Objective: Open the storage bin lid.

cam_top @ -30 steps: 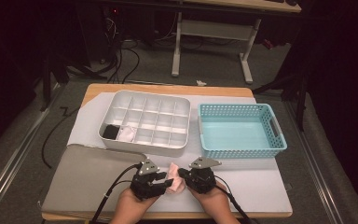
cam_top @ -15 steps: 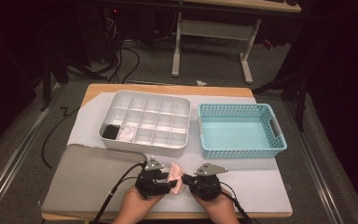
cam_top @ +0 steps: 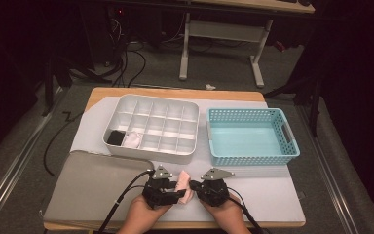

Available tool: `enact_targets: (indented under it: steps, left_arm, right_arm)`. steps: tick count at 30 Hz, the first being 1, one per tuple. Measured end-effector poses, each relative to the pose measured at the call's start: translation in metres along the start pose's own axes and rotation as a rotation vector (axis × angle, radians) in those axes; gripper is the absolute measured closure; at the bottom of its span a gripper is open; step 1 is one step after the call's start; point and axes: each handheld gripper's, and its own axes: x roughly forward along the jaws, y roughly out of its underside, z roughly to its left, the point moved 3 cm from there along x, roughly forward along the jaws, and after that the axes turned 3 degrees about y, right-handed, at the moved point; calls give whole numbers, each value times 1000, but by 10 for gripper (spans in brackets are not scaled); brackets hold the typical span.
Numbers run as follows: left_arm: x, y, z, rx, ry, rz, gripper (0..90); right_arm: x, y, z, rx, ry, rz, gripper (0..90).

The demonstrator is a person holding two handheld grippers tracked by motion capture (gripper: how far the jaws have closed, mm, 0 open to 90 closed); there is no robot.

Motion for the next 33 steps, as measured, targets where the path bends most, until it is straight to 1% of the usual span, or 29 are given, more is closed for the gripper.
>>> enact_targets:
  steps: [3, 6, 7, 8, 9, 12, 16, 18, 22, 23, 27, 30, 33]
  left_arm:
    - [1, 1, 0, -4, 4, 2, 511]
    - [4, 2, 3, -26, 19, 13, 480]
    - [4, 1, 3, -28, 22, 13, 471]
    - [4, 1, 3, -29, 22, 12, 471]
    - [5, 1, 3, -26, 18, 13, 471]
    - [6, 0, 1, -25, 11, 19, 476]
    - [8, -1, 2, -47, 28, 18, 525]
    - [9, -1, 0, -44, 33, 18, 548]
    - [11, -1, 0, -68, 68, 23, 616]
    - [11, -1, -1, -64, 74, 24, 635]
    - [11, -1, -3, -46, 63, 18, 686]
    - [11, -2, -5, -31, 53, 17, 712]
    - [10, -3, -6, -20, 45, 20, 724]
  right_arm:
    - [1, 2, -1, 0, 2, 6, 861]
    - [1, 5, -1, -7, 11, 10, 861]
    - [0, 6, -1, -10, 15, 12, 862]
    - [0, 7, -2, -17, 13, 7, 861]
    - [-1, 8, -3, -9, 12, 10, 861]
    - [-2, 8, -3, -10, 14, 15, 860]
    - [-3, 9, -3, -13, 15, 11, 849]
    - [-8, 9, -4, -9, 17, 0, 839]
    - [-22, 10, -9, 4, 31, -28, 830]
    - [-25, 11, -12, 6, 38, -36, 827]
    - [-36, 14, -21, 12, 65, -48, 824]
    - [-39, 18, -27, 24, 72, -47, 820]
    - [-40, 21, -31, 23, 80, -47, 816]
